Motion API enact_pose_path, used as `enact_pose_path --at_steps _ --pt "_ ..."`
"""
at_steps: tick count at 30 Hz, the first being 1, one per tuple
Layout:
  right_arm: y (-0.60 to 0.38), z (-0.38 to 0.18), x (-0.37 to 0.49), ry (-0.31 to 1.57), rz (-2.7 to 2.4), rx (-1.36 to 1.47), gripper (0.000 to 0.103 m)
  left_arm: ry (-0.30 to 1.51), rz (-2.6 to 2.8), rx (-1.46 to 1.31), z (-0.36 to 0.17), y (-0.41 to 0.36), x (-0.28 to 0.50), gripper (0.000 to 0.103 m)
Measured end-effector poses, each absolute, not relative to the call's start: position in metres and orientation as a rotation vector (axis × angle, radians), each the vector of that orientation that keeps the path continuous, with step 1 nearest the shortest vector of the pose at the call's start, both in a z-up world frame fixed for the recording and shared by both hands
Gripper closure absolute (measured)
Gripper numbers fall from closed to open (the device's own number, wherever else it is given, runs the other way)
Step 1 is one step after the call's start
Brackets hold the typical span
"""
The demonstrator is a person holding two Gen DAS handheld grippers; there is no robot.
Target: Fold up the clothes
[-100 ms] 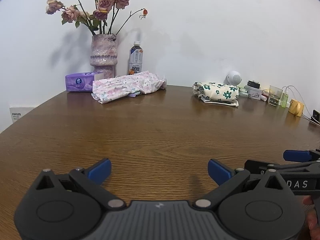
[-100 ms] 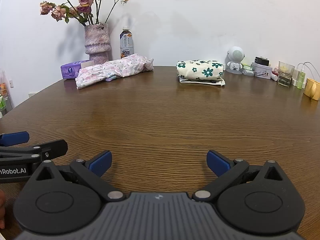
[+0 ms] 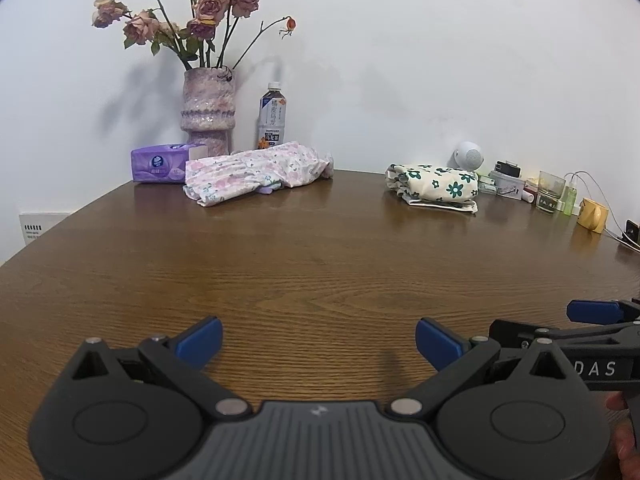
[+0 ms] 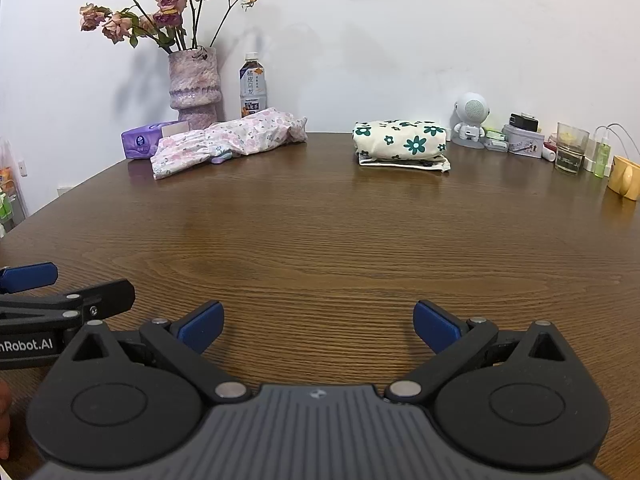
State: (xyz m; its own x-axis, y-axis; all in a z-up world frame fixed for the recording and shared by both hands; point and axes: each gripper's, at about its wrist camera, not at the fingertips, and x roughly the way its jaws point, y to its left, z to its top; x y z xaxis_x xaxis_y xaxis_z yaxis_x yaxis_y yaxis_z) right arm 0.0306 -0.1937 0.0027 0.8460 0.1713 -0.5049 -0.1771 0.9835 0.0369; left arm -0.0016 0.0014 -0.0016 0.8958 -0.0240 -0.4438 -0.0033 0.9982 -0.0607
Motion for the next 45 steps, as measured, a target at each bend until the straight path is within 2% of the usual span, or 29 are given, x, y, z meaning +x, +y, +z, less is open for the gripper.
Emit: enact_pose_path --at_steps 45 --pt "-0.1943 0.0035 0.0306 0.525 0.207 -0.008 0.000 0.482 0.007 -0.091 -0.0009 0.0049 0.0024 0.001"
